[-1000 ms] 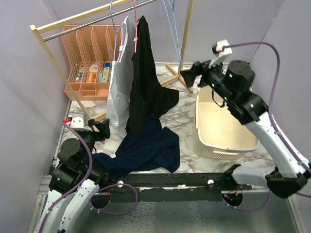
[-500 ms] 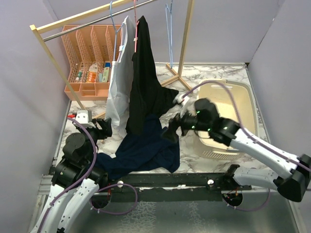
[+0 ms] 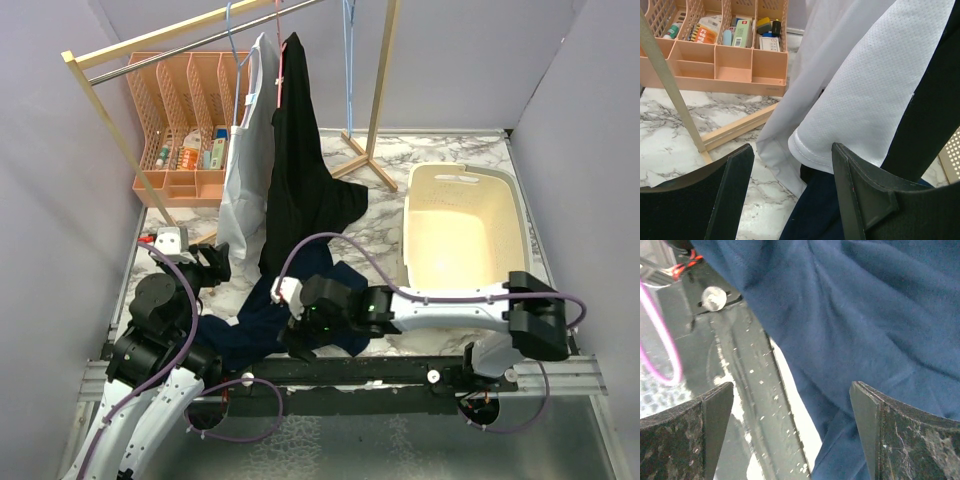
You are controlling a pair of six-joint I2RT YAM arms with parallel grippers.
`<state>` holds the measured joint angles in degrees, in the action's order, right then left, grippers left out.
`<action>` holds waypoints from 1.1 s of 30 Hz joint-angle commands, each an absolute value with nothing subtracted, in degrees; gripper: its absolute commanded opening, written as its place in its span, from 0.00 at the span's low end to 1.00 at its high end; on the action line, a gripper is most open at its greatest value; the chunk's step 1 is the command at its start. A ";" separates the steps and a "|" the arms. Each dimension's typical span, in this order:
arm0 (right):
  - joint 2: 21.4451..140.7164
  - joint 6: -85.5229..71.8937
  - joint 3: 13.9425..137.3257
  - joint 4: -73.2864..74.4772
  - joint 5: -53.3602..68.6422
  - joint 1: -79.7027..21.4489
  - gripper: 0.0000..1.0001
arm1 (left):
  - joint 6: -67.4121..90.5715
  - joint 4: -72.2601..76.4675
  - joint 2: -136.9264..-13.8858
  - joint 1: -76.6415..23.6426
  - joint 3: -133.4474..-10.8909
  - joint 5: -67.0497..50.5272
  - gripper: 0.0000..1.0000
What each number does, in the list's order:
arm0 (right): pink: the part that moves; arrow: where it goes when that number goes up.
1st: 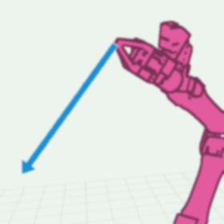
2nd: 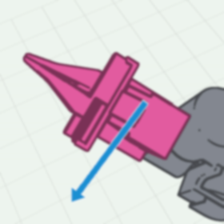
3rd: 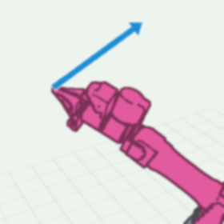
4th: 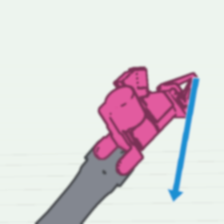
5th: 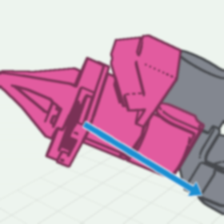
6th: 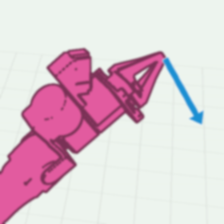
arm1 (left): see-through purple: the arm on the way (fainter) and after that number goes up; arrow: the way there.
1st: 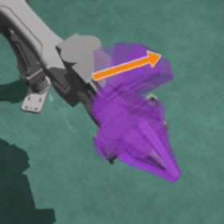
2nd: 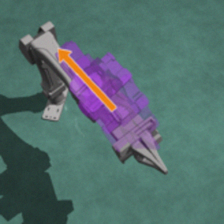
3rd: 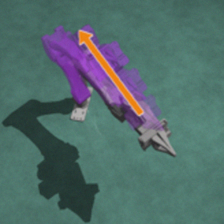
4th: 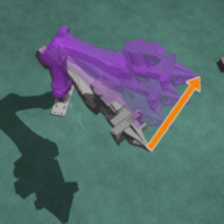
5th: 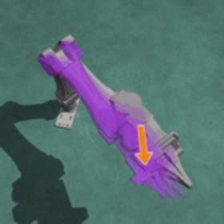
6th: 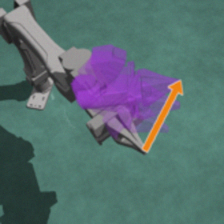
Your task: Remove the t-shirt from the hanger
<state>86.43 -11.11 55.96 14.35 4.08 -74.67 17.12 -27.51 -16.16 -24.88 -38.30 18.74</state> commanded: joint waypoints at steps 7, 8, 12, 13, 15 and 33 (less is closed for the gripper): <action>99.41 1.84 62.42 2.47 -1.80 -75.32 1.00 | 17.67 -27.32 -15.32 -25.06 -38.20 19.99 0.66; 100.68 2.26 63.32 2.42 -2.28 -75.32 1.00 | 17.67 -27.28 -15.21 -25.12 -38.08 20.03 0.66; 104.84 3.07 66.27 2.71 -4.27 -75.33 1.00 | 17.69 -27.45 -15.30 -25.05 -38.12 20.12 0.66; 105.64 2.91 66.57 2.87 -4.59 -75.32 1.00 | 17.72 -27.45 -15.29 -25.09 -38.14 20.12 0.66; 106.93 1.99 66.40 3.11 -5.78 -75.25 1.00 | 17.74 -27.57 -15.29 -25.07 -38.15 20.12 0.66; 97.54 -21.76 49.63 5.24 -4.95 -68.76 0.01 | 17.83 -27.69 -16.16 -25.08 -38.19 19.73 0.66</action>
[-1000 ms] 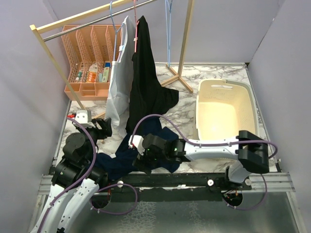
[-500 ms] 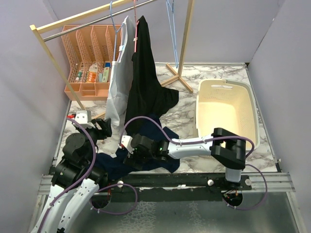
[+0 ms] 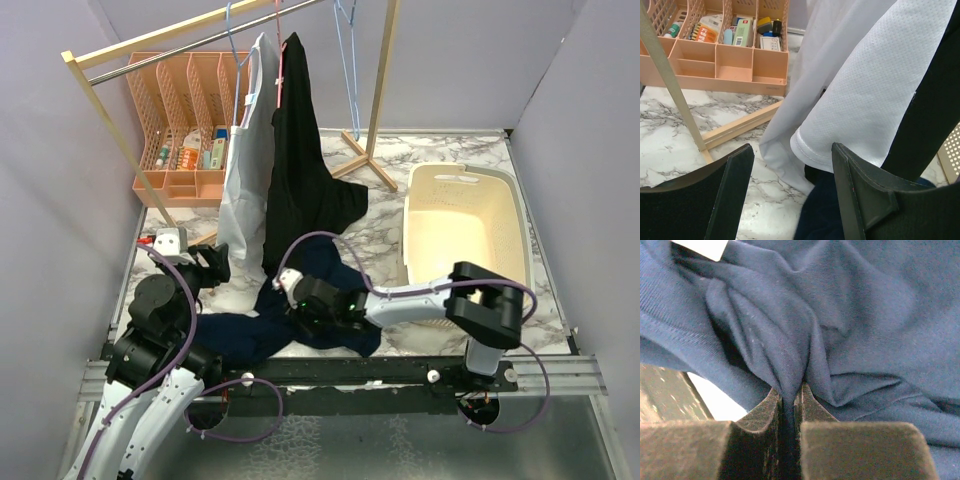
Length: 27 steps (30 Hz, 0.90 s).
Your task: Remove the t-shirt from the hanger
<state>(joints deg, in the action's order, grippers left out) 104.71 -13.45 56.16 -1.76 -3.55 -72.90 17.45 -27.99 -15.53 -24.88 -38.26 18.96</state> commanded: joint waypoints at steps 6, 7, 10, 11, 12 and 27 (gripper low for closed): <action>84.58 -31.77 60.59 26.94 -16.97 -63.88 0.01 | 17.80 -27.60 -16.93 -25.07 -38.11 19.46 0.66; 83.83 -31.77 63.78 30.87 -18.16 -63.89 0.01 | 17.77 -27.59 -17.08 -25.12 -38.14 19.43 0.66; 82.24 -33.27 71.96 39.87 -24.73 -63.89 0.01 | 17.83 -27.58 -17.46 -25.12 -38.16 19.34 0.66; 82.13 -34.05 74.54 43.43 -27.26 -63.78 0.01 | 17.87 -27.65 -17.55 -25.08 -38.15 19.34 0.66; 82.36 -35.35 77.67 46.77 -30.80 -63.45 0.01 | 17.89 -27.68 -17.62 -25.10 -38.16 19.34 0.66; 77.53 -36.52 106.16 62.86 -47.59 -55.75 0.01 | 18.03 -27.94 -17.84 -25.12 -38.26 19.78 0.66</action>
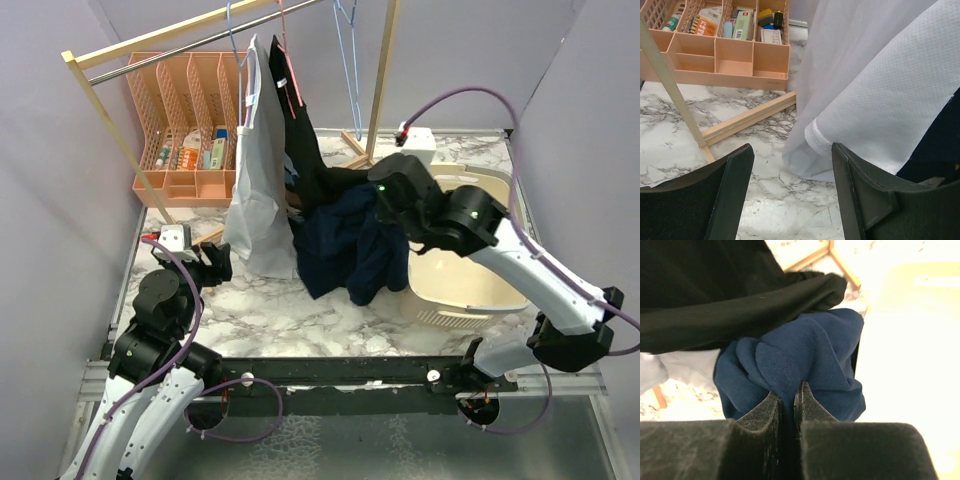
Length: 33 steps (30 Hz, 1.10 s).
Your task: Remove the t-shirt from the hanger
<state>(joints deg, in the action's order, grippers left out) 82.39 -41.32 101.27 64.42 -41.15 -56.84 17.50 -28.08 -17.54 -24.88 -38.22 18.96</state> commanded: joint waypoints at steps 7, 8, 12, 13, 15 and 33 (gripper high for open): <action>84.37 -24.86 116.04 63.04 -34.52 -41.75 0.01 | 18.08 -27.93 -17.75 -25.07 -38.26 19.60 0.66; 85.62 -24.06 117.57 63.38 -31.89 -38.89 0.01 | 18.10 -27.91 -17.73 -25.08 -38.24 19.60 0.66; 88.96 -23.94 122.70 64.15 -22.24 -23.36 0.01 | 18.02 -28.04 -17.41 -25.05 -38.28 19.82 0.66; 89.27 -24.18 124.19 64.25 -21.48 -20.78 0.01 | 18.06 -28.06 -17.28 -25.06 -38.24 19.91 0.66; 90.23 -24.89 128.78 65.71 -21.71 -17.75 0.01 | 18.05 -28.02 -17.36 -25.07 -38.15 19.91 0.66; 78.52 -25.76 132.60 62.49 -47.91 -15.73 0.01 | 18.00 -27.69 -18.37 -25.11 -38.17 19.07 0.66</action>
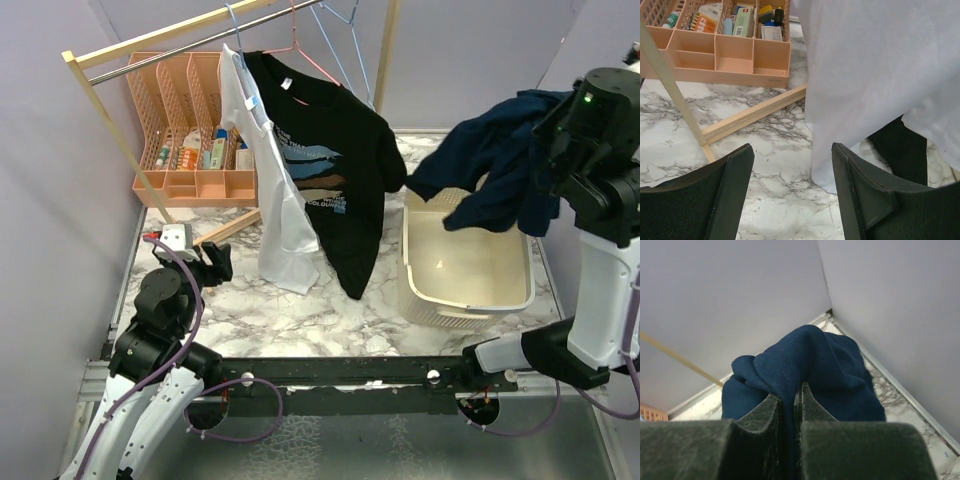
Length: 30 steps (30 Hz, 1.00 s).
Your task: Remove the t-shirt from the hanger
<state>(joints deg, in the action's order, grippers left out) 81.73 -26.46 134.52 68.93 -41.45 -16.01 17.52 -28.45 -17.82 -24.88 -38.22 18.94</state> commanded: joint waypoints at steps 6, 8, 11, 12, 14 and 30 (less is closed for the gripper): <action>76.63 -28.05 118.07 61.92 -41.52 -15.73 0.01 | 17.96 -27.69 -18.12 -25.12 -38.14 18.81 0.66; 75.79 -28.72 110.89 60.10 -38.80 -15.73 0.01 | 17.99 -27.69 -17.90 -25.06 -38.17 18.81 0.66; 74.95 -29.81 102.38 57.84 -33.87 -15.73 0.01 | 17.93 -27.86 -17.60 -25.07 -38.19 19.06 0.66; 74.78 -30.20 100.31 57.38 -32.19 -15.73 0.01 | 18.00 -27.92 -17.54 -25.06 -38.15 19.07 0.66; 74.17 -30.28 95.94 56.17 -28.91 -15.73 0.01 | 18.00 -27.86 -17.49 -25.05 -38.14 19.11 0.66; 69.62 -24.73 78.97 52.20 -12.46 -15.73 0.68 | 17.98 -27.64 -17.45 -25.05 -38.21 18.78 0.66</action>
